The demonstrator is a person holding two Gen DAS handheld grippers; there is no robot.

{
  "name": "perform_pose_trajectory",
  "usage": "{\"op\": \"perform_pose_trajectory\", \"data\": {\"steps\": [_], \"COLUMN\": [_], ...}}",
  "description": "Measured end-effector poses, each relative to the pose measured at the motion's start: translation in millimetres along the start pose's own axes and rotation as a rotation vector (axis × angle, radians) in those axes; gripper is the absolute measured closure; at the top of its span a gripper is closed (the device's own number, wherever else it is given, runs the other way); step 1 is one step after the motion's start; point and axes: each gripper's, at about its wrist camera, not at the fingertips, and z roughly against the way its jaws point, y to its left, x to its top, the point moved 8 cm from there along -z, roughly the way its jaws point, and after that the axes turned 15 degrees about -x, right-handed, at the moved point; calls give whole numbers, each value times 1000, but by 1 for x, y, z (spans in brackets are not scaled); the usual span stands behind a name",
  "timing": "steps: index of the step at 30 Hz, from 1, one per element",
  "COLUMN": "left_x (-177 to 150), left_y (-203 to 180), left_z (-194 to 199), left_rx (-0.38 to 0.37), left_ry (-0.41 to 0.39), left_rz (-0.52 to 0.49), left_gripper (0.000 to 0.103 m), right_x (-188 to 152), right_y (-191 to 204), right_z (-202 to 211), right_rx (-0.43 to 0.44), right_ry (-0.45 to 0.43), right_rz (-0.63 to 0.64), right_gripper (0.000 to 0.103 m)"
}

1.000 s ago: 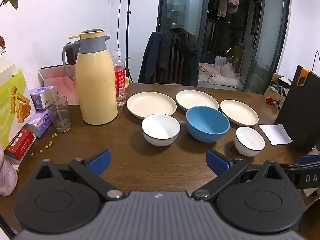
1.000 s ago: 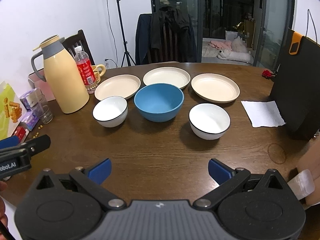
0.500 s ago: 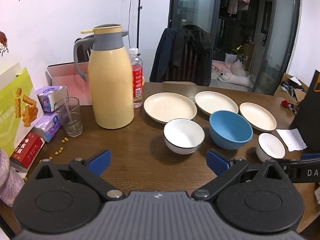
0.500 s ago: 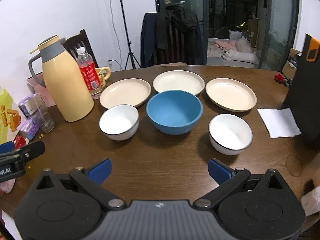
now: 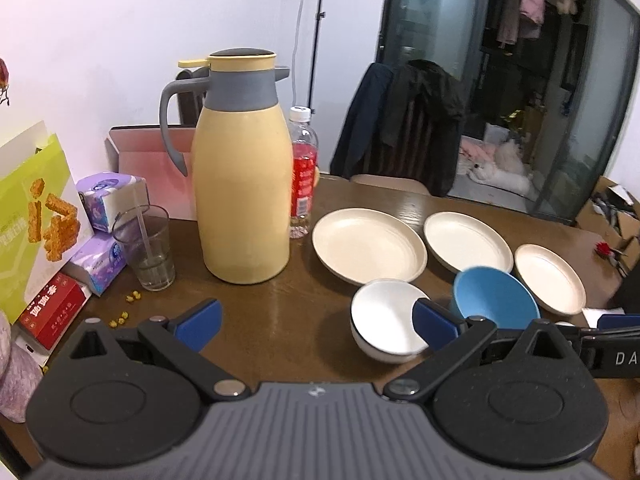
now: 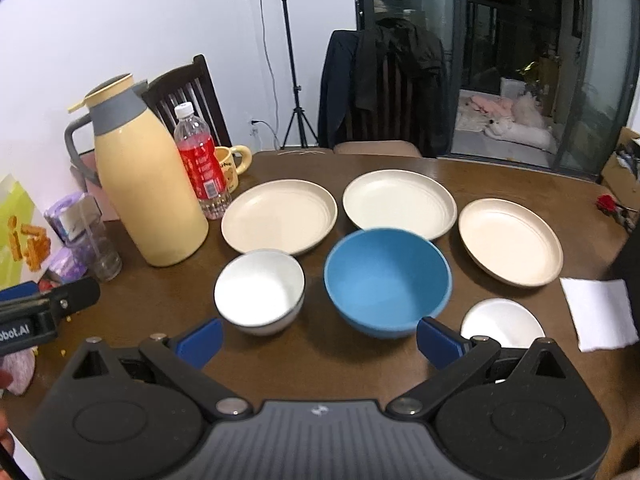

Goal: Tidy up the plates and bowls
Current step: 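Move both grippers toward the cream plate beside the yellow thermos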

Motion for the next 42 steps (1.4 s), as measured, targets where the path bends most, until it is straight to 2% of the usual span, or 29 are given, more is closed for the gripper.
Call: {"op": "perform_pose_trajectory", "data": {"steps": [4, 13, 16, 25, 33, 39, 42], "left_x": [16, 41, 48, 60, 63, 61, 58], "left_y": [-2, -10, -8, 6, 28, 45, 53], "left_z": [-22, -72, -93, -150, -190, -220, -234], "left_rx": [22, 63, 71, 120, 130, 144, 162], "left_ry": [-6, 9, 27, 81, 145, 187, 206], "left_rz": [24, 22, 24, 43, 130, 204, 233], "left_gripper": [0, 0, 0, 0, 0, 0, 0], "right_x": [23, 69, 83, 126, 143, 152, 155], "right_y": [-5, -19, -19, -2, 21, 41, 52], "right_z": [-26, -83, -105, -164, -212, -242, -259], "right_rx": [19, 64, 83, 135, 158, 169, 166], "right_ry": [1, 21, 33, 80, 123, 160, 184], "right_rz": [29, 7, 23, 57, 95, 137, 151], "right_gripper": [0, 0, 3, 7, 8, 16, 27]}}
